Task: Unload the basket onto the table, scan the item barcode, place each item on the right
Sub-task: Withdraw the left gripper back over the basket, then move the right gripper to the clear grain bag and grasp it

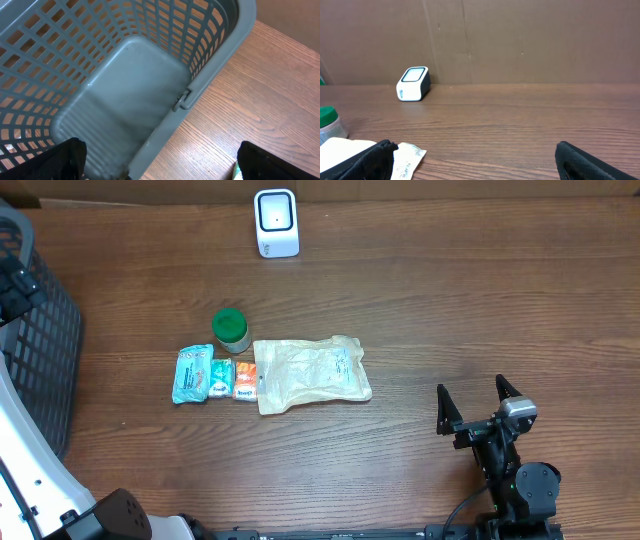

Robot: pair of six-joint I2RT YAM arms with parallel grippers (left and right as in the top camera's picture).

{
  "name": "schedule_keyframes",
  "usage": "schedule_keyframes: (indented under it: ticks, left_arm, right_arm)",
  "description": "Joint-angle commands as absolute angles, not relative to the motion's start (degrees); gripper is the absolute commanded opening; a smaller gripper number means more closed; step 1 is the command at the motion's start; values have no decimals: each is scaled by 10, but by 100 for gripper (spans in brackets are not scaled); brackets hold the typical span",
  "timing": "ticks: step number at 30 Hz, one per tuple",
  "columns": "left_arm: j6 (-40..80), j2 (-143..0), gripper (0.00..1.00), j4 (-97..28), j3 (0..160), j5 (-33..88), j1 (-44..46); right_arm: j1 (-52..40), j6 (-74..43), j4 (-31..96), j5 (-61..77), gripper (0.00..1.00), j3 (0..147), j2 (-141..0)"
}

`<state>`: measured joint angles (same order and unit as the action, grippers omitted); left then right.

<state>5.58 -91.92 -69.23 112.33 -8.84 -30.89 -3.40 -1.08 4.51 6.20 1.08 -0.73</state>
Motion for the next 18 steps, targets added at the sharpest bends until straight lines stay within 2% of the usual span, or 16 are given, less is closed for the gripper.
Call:
schedule_keyframes:
  ticks: [1, 8, 13, 18]
  left_arm:
    - [47, -908, 100, -691, 1131, -94, -311]
    - [47, -908, 100, -691, 1131, -94, -311]
    - [47, -908, 100, -691, 1131, -94, -311]
    - [47, -908, 100, -691, 1131, -94, -311]
  right_arm:
    - [-32, -13, 42, 65, 100, 4, -2]
    - [-32, -16, 4, 60, 100, 5, -2]
    - [-32, -78, -40, 181, 100, 5, -2]
    - [-32, -110, -3, 241, 100, 45, -17]
